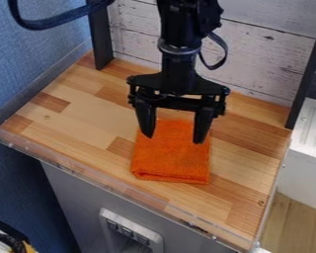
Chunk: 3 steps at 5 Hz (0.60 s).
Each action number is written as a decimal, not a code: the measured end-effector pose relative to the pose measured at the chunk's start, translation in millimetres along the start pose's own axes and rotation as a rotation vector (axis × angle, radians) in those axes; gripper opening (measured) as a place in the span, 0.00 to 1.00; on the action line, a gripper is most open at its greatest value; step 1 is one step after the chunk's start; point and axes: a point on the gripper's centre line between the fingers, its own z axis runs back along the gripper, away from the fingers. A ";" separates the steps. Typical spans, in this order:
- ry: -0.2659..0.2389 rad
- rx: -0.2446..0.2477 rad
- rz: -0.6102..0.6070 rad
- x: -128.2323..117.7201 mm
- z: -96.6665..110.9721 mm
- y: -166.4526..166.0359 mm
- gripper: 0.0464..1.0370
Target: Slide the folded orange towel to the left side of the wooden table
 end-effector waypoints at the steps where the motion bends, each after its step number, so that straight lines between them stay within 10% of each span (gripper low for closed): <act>1: -0.003 0.002 0.040 0.2 0.7 -0.1 0.96; 3: -0.011 -0.008 0.121 8.1 3.9 4.2 0.96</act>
